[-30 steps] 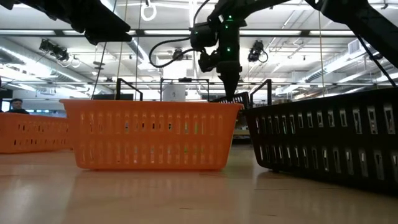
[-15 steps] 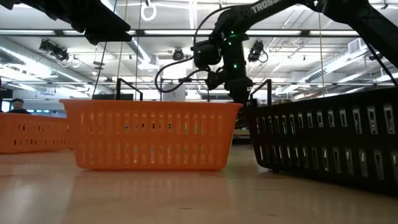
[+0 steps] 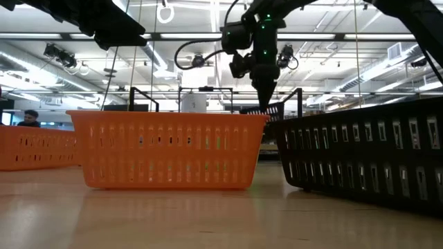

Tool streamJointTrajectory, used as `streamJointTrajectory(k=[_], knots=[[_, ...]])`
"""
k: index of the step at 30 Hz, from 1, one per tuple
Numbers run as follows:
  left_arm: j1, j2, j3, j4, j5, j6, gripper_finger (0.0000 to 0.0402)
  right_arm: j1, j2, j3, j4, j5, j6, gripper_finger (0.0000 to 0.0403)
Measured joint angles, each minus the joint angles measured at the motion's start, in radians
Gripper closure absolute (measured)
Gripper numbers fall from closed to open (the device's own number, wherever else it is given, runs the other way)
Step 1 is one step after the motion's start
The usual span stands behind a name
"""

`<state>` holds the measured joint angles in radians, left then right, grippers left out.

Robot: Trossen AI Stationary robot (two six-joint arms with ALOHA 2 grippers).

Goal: Stack baskets on shelf by color
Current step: Adjust the black bin on the shelf

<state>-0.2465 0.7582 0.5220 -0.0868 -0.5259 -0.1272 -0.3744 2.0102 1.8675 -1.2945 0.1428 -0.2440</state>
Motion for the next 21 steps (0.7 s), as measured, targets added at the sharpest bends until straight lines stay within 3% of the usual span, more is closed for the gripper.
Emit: streamJointTrajectory(k=[21], knots=[[-0.034, 0.000, 0.000, 0.015, -0.001, 0.008, 0.0171, -0.001, -0.055, -0.240, 0.184, 0.022, -0.084, 0.0391]])
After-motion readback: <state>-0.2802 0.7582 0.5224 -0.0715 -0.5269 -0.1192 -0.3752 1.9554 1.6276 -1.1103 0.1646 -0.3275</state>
